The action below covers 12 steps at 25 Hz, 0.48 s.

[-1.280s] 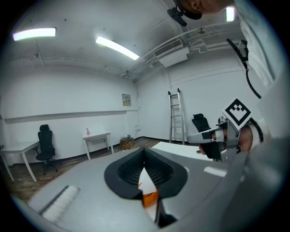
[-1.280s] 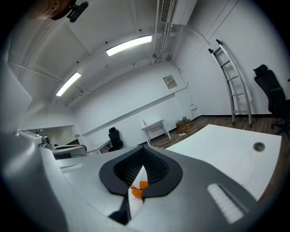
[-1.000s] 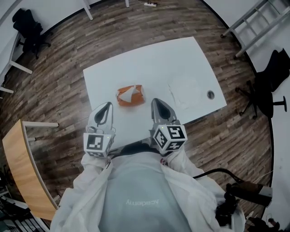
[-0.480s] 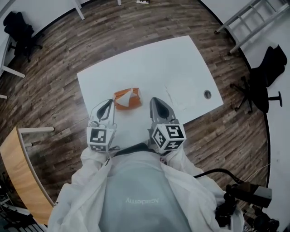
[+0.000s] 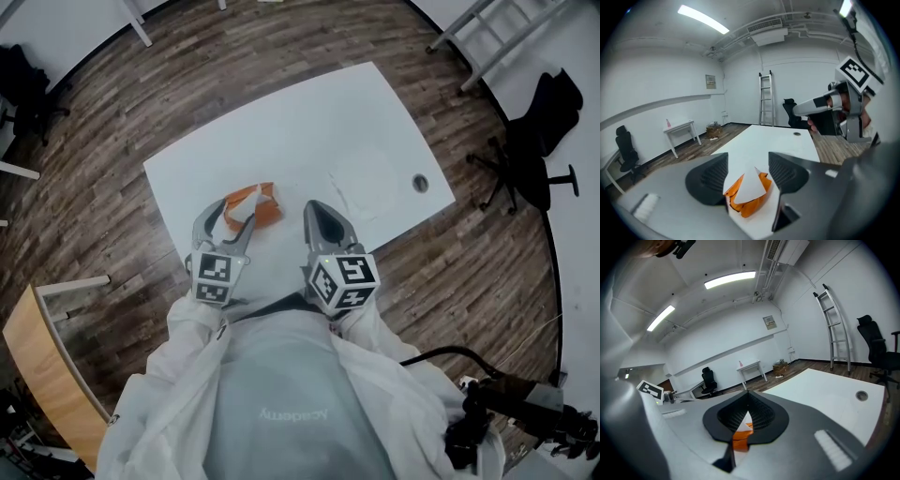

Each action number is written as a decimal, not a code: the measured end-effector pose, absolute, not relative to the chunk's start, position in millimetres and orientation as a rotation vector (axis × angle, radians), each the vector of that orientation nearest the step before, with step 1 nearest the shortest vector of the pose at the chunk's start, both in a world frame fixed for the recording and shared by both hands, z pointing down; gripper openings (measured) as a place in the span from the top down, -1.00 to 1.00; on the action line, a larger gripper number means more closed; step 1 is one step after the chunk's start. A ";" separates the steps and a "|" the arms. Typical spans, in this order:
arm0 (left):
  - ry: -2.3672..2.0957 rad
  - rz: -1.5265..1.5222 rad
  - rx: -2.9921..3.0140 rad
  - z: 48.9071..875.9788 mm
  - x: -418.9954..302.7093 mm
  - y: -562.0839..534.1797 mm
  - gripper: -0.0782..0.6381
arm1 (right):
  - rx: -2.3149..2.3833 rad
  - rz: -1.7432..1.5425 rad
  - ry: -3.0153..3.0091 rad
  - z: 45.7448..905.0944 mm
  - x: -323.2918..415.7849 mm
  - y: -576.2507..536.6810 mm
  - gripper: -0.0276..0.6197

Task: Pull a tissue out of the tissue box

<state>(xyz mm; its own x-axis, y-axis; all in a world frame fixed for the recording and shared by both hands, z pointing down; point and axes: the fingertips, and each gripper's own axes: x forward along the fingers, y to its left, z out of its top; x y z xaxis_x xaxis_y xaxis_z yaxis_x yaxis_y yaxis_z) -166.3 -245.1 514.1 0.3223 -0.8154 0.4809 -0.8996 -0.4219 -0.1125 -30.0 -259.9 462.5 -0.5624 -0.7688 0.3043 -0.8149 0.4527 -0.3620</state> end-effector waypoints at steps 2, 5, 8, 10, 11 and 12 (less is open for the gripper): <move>-1.530 0.754 2.416 522.7 -159.8 -246.4 -0.10 | 1.427 0.731 -2.589 463.1 -29.6 -259.6 0.91; -1.483 0.802 2.420 535.6 -153.2 -251.8 -0.33 | 1.440 0.738 -2.580 464.4 -28.1 -259.6 0.91; -1.466 0.837 2.409 554.9 -151.1 -257.6 -0.44 | 1.453 0.745 -2.569 466.4 -25.6 -258.4 0.91; -1.453 0.891 2.376 566.5 -152.1 -260.2 -0.46 | 1.466 0.746 -2.561 466.5 -23.2 -257.0 0.91; -1.451 0.919 2.363 571.2 -152.7 -261.9 -0.46 | 1.474 0.745 -2.557 466.0 -22.0 -256.2 0.91; -1.451 0.943 2.354 575.2 -153.4 -263.9 -0.46 | 1.482 0.743 -2.554 465.4 -20.8 -255.5 0.91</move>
